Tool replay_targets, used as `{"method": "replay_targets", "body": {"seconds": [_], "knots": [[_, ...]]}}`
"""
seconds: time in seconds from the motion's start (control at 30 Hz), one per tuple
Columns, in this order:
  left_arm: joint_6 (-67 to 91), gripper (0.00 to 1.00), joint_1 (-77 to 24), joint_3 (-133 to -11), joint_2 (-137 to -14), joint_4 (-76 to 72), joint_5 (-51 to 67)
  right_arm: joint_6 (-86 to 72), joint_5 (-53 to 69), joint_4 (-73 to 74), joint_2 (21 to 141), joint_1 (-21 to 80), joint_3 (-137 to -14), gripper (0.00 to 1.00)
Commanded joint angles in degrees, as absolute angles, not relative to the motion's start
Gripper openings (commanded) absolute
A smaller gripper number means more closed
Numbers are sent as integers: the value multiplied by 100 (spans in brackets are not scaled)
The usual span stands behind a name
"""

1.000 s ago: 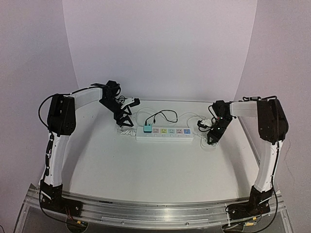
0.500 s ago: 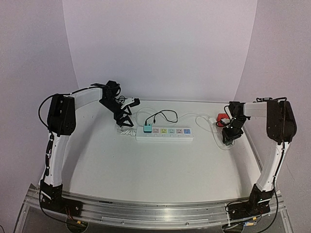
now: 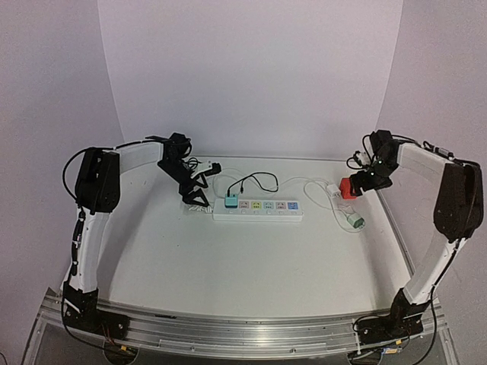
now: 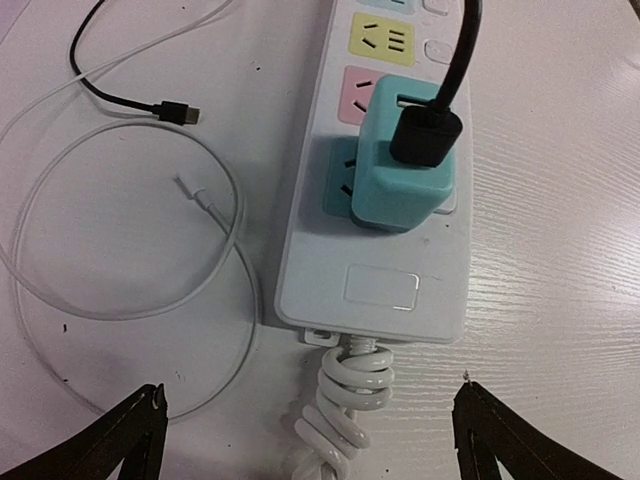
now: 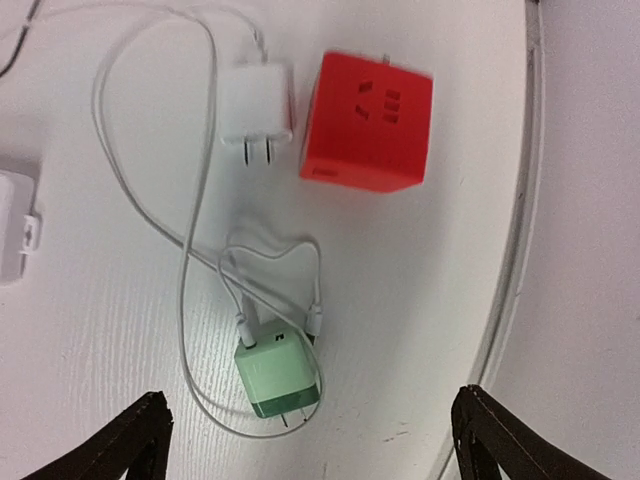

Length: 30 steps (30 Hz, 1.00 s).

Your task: Pull the plug off the socket

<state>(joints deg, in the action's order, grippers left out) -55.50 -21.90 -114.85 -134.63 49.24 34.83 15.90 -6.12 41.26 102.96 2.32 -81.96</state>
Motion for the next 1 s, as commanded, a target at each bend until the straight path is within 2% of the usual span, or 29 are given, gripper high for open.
{"method": "replay_targets", "body": {"seconds": [0.0,0.17,0.3,0.5,0.6,0.67,0.97], "knots": [[-5867,99,-2303,-11316,-13266,4642,3751,2420,-310,4113,9628,707,-8699,94],[-5891,98,-2411,-11146,-13302,4201,3942,4121,1674,3634,9434,2099,-8521,90],[-5880,97,-2526,-10982,-13320,3942,3833,3815,3045,1817,9685,2742,-8108,85],[-5921,91,-2594,-10743,-13310,3707,3754,3737,3087,492,10921,3409,-8524,83],[-5911,88,-2627,-10689,-13332,3635,3709,3522,3094,-168,11618,3456,-8805,76],[-5876,87,-2646,-10661,-13348,3589,3667,3480,3047,-307,11995,3466,-9030,72],[-5792,83,-2656,-10452,-13368,3430,3611,3387,2943,-395,13232,3571,-9973,66]]}}
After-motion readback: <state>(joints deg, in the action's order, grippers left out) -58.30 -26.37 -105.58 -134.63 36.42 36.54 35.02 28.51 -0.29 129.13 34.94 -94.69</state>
